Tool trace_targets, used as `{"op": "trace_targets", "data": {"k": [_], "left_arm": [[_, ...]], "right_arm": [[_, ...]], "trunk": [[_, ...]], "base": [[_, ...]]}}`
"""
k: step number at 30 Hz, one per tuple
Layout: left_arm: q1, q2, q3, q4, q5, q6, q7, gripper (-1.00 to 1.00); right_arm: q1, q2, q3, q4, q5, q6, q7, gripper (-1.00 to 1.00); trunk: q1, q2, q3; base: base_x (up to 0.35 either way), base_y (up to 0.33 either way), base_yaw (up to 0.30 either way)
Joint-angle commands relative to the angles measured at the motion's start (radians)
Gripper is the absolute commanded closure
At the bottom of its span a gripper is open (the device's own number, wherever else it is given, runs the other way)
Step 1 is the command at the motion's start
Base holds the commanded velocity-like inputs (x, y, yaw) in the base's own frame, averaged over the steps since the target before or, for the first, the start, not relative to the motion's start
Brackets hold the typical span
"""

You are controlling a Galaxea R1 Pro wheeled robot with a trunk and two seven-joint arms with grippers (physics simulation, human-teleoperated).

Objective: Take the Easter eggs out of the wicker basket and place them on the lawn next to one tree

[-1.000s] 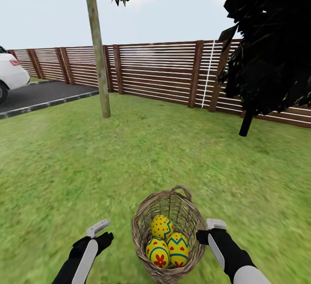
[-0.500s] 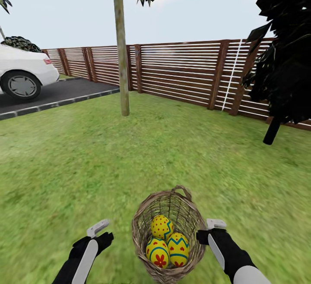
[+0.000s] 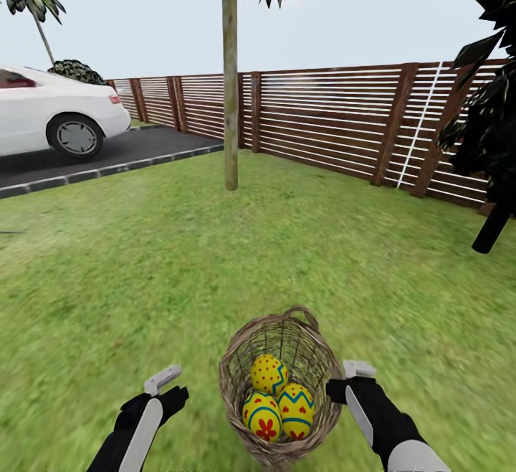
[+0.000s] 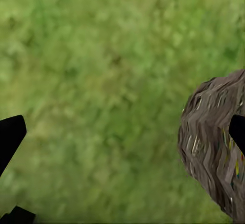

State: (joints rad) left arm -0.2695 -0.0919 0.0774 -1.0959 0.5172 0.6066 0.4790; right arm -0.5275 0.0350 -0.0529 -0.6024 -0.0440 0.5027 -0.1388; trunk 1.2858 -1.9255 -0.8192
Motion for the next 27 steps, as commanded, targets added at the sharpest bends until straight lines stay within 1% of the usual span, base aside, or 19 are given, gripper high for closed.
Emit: {"op": "trace_targets", "data": {"k": [1,3,4,12,21,24,27], "left_arm": [[0.000,0.004,0.002,-0.001,0.011,0.002,0.007,-1.00],[0.000,0.009,0.001,-0.001,0.012,0.002,0.007,-1.00],[0.000,0.010,0.001,-0.001,0.012,0.002,0.007,-1.00],[0.000,0.011,0.001,0.001,0.012,0.001,0.007,-1.00],[0.000,0.009,-0.001,0.001,0.015,0.001,0.007,-1.00],[0.000,0.007,-0.002,0.034,0.014,0.000,0.006,-1.00],[0.000,0.009,-0.003,0.041,0.014,-0.029,0.006,-1.00]], "right_arm": [[0.000,0.001,-0.003,-0.014,-0.010,0.033,-0.004,1.00],[0.000,0.000,-0.004,-0.022,-0.010,0.065,-0.004,1.00],[0.000,0.000,-0.004,-0.023,-0.010,0.069,-0.004,1.00],[0.000,0.002,-0.003,-0.023,-0.011,0.073,-0.004,1.00],[0.000,0.002,-0.002,-0.023,-0.010,0.073,-0.005,1.00],[0.000,0.002,-0.002,-0.022,-0.010,0.073,-0.004,1.00],[0.000,0.003,-0.002,-0.022,-0.009,0.073,-0.005,1.00]], "trunk": [[0.000,0.000,-0.001],[0.000,0.000,-0.001],[0.000,0.000,-0.001],[0.000,0.000,-0.001],[0.000,0.000,-0.001],[0.000,0.000,-0.001],[0.000,0.000,-0.001]], "base": [[0.097,0.000,0.010],[0.244,0.000,0.004],[0.307,0.000,0.001],[0.331,0.033,0.000],[0.313,0.200,0.000],[0.305,0.217,0.000],[0.305,0.208,0.000]]}}
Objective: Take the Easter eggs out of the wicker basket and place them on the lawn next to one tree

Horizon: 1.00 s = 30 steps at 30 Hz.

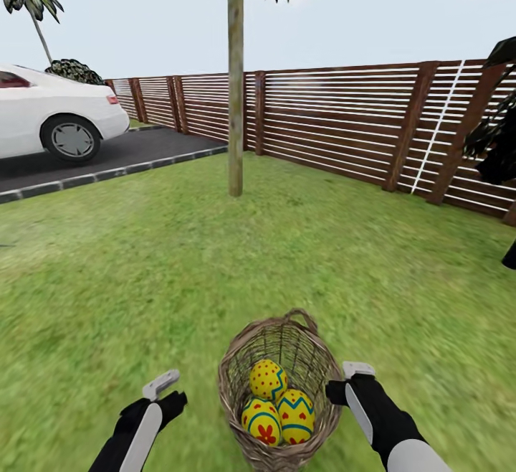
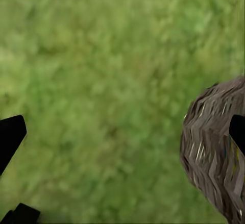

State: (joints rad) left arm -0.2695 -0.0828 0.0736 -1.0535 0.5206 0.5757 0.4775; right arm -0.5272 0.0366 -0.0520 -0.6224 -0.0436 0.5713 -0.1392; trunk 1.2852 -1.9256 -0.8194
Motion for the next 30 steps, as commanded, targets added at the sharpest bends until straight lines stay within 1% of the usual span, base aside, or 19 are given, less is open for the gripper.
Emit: {"op": "trace_targets", "data": {"k": [1,18,22,24,26,30], "left_arm": [[0.000,-0.001,0.001,0.000,0.010,-0.004,0.007,-1.00],[0.000,-0.003,-0.006,0.005,0.010,-0.023,0.007,-1.00],[0.000,-0.003,-0.030,0.020,0.009,-0.024,0.007,-1.00],[0.000,-0.003,-0.032,0.021,0.009,-0.028,0.007,-1.00],[0.000,-0.004,-0.035,0.026,0.010,-0.050,0.007,-1.00],[0.000,-0.005,-0.037,0.032,0.010,-0.057,0.007,-1.00]], "right_arm": [[0.000,0.001,-0.003,-0.002,-0.009,0.004,-0.005,1.00],[0.000,0.000,-0.003,-0.002,-0.009,0.004,-0.005,1.00],[0.000,0.000,-0.004,-0.002,-0.009,0.004,-0.005,1.00],[0.000,0.000,-0.004,-0.002,-0.009,0.004,-0.005,1.00],[0.000,0.000,-0.005,-0.002,-0.009,0.004,-0.005,1.00],[0.000,0.000,-0.005,-0.002,-0.009,0.004,-0.005,1.00]], "trunk": [[0.000,0.000,-0.001],[0.000,0.000,-0.001],[0.000,0.000,-0.001],[0.000,0.000,-0.001],[0.000,0.000,-0.001],[0.000,0.000,-0.001]], "base": [[0.305,0.198,0.000],[0.314,0.160,0.000],[0.318,0.145,0.000],[0.318,0.145,0.000],[0.318,0.145,0.000],[0.318,0.145,0.000]]}}
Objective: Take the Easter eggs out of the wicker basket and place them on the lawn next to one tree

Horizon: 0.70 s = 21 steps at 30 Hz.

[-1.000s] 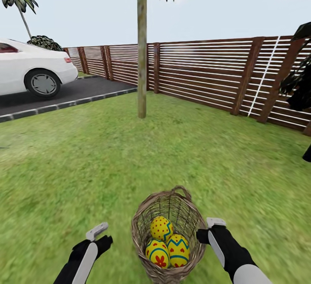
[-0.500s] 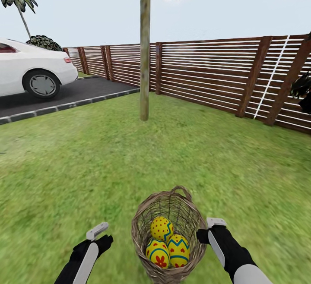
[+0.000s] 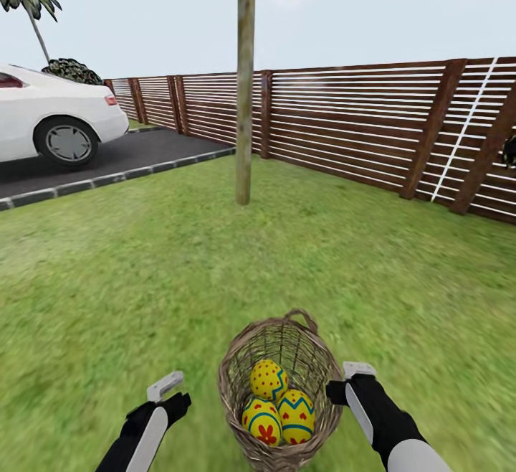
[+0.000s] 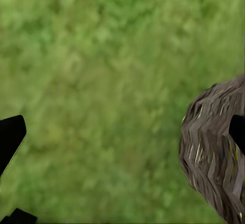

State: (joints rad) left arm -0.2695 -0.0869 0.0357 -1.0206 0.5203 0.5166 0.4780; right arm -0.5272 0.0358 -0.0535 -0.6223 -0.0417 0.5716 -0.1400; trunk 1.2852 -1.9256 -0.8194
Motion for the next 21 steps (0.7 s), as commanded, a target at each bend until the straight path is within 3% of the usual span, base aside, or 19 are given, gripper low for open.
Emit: {"op": "trace_targets", "data": {"k": [1,21], "left_arm": [[0.000,0.000,0.001,-0.001,0.010,0.002,0.007,-1.00],[0.000,-0.001,-0.009,-0.001,0.010,0.002,0.008,-1.00]], "right_arm": [[-0.001,0.001,-0.003,-0.002,-0.010,0.004,-0.004,1.00],[-0.001,0.000,-0.006,-0.002,-0.010,-0.001,-0.004,1.00]], "trunk": [[0.000,0.000,-0.001],[0.000,0.000,-0.001]], "base": [[0.318,0.145,0.000],[0.318,0.142,0.000]]}}
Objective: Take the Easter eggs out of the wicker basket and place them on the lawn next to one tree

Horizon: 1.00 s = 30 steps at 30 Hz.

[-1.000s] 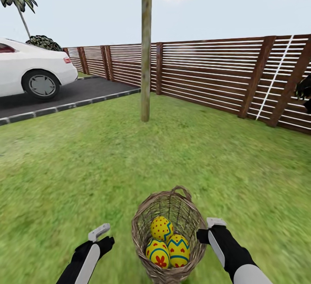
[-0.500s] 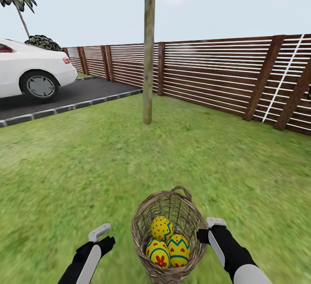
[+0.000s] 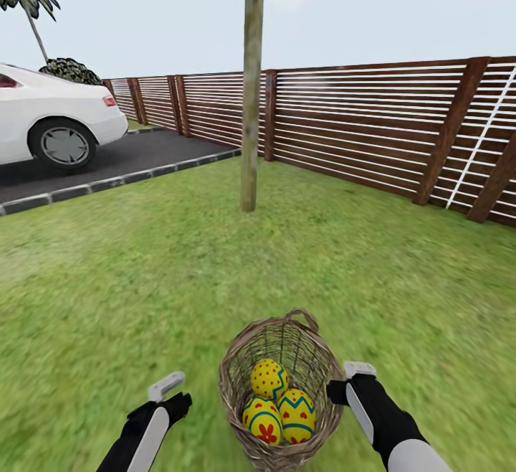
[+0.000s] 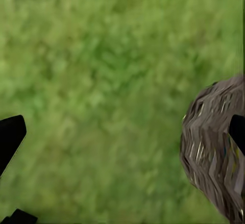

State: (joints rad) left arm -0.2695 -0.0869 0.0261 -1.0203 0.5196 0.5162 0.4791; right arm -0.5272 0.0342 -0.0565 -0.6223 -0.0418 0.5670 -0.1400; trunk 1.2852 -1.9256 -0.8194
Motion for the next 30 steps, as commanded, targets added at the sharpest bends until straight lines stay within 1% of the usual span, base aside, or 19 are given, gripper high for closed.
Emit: {"op": "trace_targets", "data": {"k": [1,6,30], "left_arm": [[0.000,-0.001,-0.004,-0.001,0.010,0.002,0.007,-1.00],[0.000,-0.002,-0.011,-0.001,0.011,0.002,0.007,-1.00],[0.000,-0.002,-0.011,-0.001,0.010,0.002,0.007,-1.00]], "right_arm": [[-0.001,0.001,-0.003,-0.002,-0.010,0.004,-0.004,1.00],[-0.001,0.001,-0.003,-0.001,-0.010,0.004,-0.004,1.00],[-0.001,0.000,-0.004,-0.002,-0.010,0.004,-0.004,1.00]], "trunk": [[0.000,0.000,-0.001],[0.000,0.000,-0.001],[0.000,0.000,-0.001]], "base": [[0.318,0.136,0.000],[0.318,0.134,0.000],[0.320,0.125,0.000]]}}
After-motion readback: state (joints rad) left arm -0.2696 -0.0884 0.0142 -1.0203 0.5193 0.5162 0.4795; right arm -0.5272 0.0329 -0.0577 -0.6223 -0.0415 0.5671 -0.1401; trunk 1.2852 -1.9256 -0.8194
